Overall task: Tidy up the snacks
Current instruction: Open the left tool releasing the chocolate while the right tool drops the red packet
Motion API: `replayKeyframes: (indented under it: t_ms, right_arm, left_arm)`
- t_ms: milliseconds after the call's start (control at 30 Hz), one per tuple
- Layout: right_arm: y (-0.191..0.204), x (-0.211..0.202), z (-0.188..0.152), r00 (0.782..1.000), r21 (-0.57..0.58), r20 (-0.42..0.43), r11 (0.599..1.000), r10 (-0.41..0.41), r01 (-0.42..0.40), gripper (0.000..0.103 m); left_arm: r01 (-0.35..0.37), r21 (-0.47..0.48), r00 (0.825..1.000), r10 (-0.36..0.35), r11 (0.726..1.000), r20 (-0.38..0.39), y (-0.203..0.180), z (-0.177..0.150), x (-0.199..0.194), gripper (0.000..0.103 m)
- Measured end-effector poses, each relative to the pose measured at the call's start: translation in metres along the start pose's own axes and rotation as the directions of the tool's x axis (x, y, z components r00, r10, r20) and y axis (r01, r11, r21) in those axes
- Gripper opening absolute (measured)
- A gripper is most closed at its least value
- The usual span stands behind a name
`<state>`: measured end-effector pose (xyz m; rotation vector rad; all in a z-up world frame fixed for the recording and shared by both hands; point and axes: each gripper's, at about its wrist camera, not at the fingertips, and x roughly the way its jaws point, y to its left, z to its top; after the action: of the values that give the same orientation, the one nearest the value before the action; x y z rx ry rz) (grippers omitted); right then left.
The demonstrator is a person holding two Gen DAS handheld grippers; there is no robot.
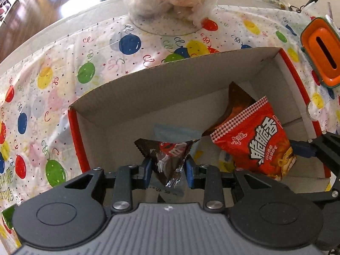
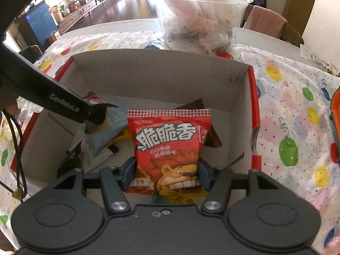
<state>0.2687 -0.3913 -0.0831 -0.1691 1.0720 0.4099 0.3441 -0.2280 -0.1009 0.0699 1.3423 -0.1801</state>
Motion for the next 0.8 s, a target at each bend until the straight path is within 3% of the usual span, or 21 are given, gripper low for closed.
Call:
replayKeyframes:
  t_ms: [300, 367, 433, 467, 800]
  right_arm:
    - [0.0, -0.009, -0.002, 0.999, 0.026, 0.037, 1.0, -0.003, 0.002, 0.072]
    - [0.001, -0.012, -0.002, 0.999, 0.03, 0.046, 1.0, -0.003, 0.002, 0.074]
    - [0.002, -0.017, -0.003, 0.998, 0.035, 0.058, 0.999, 0.003, -0.005, 0.075]
    - [0.003, -0.02, -0.004, 0.998, 0.04, 0.064, 0.999, 0.007, -0.009, 0.076]
    - [0.015, -0.05, -0.013, 0.988, 0.058, 0.147, 0.997, 0.037, -0.046, 0.088]
  left_arm:
    - [0.017, -0.011, 1.0, -0.017, 1.0, 0.005, 0.003, -0.009, -0.003, 0.032]
    - [0.024, -0.014, 1.0, -0.024, 1.0, 0.015, 0.004, -0.012, -0.007, 0.037]
    - [0.026, -0.009, 0.999, -0.025, 1.0, 0.039, 0.005, -0.017, -0.013, 0.054]
    - [0.024, -0.004, 0.998, -0.024, 1.0, 0.054, 0.005, -0.019, -0.016, 0.056]
    - [0.028, 0.049, 0.986, -0.036, 0.998, 0.165, 0.004, -0.048, -0.052, 0.056]
